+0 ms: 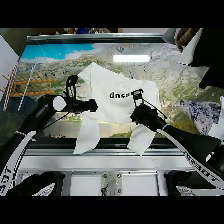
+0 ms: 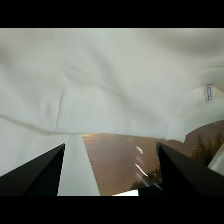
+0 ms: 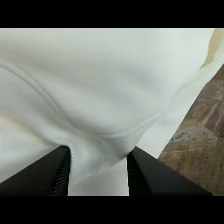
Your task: Fold the clothes and pants, and hang the long-sleeved shirts on hangers.
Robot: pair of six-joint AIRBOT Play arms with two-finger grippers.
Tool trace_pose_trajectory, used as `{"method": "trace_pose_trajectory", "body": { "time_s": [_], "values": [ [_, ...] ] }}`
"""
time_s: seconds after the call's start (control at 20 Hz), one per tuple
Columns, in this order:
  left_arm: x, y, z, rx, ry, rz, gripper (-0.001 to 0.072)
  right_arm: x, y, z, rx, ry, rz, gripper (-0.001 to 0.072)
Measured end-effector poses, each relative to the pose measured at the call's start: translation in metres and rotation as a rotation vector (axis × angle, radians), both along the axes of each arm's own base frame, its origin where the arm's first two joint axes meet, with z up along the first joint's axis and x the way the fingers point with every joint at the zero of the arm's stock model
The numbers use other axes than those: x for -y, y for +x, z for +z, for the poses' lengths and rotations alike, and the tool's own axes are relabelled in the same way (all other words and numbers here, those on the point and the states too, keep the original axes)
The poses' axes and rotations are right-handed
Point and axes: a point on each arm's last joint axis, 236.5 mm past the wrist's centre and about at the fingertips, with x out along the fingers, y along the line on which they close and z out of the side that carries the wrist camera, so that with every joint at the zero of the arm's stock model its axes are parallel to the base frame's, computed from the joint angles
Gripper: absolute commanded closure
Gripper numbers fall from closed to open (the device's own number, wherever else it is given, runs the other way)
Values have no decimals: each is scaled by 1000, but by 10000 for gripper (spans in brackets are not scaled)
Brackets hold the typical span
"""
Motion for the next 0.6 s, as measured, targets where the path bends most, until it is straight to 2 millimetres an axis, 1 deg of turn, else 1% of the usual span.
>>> {"method": "trace_pose_trajectory", "body": {
  "time_s": [0.05, 0.15, 0.25, 0.4, 0.5, 0.6],
  "values": [
    [0, -1, 0, -2, 1, -1, 88, 1, 2, 0, 4, 4, 0, 679],
    [0, -1, -1, -6, 2, -2, 88, 5, 5, 1, 7, 4, -3, 679],
    [1, -2, -1, -6, 3, -6, 88, 8, 7, 11, 23, 11, -6, 679],
    [13, -8, -1, -3, 2, -37, 88, 6, 3, 41, 54, 63, -7, 680],
    [30, -14, -2, 3, -6, -62, 88, 0, -6, 65, 67, 137, -8, 680],
    [50, -21, -7, -1, -13, -92, 88, -12, -19, 88, 74, 238, -15, 680]
  ]
}}
